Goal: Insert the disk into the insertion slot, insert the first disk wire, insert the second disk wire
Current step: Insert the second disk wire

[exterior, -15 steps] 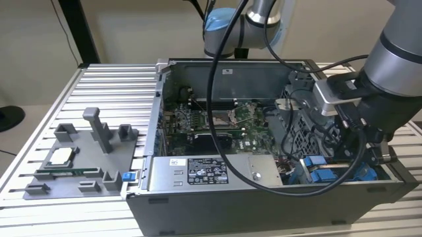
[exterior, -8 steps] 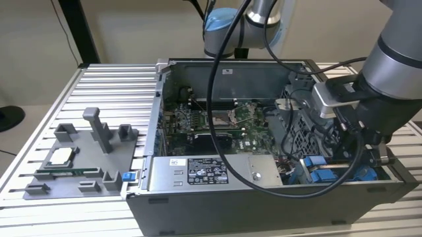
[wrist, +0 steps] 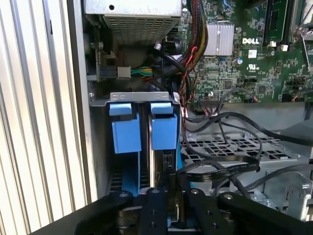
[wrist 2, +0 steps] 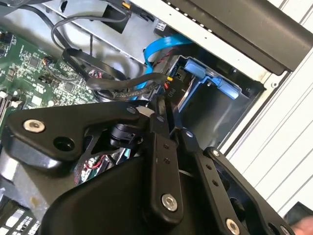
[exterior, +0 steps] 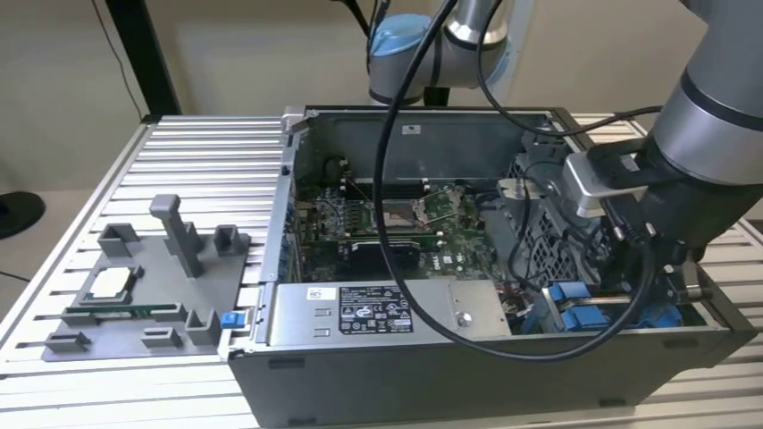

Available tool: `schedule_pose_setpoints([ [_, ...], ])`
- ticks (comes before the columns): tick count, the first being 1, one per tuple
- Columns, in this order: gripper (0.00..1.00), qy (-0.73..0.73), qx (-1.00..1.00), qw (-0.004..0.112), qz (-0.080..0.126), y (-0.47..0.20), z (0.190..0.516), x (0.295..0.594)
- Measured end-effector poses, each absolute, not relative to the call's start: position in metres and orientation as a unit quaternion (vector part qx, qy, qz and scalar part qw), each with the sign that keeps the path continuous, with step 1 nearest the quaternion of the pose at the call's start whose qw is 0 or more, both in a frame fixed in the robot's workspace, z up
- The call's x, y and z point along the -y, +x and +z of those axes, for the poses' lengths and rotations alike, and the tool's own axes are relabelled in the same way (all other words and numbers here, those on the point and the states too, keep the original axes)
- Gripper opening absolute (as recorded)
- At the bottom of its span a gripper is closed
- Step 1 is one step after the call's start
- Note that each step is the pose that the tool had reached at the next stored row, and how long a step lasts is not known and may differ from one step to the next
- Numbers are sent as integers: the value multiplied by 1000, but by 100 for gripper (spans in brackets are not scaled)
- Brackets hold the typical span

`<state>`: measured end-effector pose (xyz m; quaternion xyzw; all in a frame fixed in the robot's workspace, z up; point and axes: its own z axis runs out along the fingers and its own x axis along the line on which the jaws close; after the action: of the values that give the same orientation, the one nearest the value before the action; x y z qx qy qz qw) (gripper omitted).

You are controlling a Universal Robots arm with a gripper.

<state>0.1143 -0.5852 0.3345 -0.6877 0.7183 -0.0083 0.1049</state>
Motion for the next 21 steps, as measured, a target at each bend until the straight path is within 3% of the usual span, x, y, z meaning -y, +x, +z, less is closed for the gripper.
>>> schedule_pose_setpoints([
  [13, 100, -687, -719, 107, -6, 114, 388, 585],
  [21, 100, -687, -719, 107, -6, 114, 389, 585],
])
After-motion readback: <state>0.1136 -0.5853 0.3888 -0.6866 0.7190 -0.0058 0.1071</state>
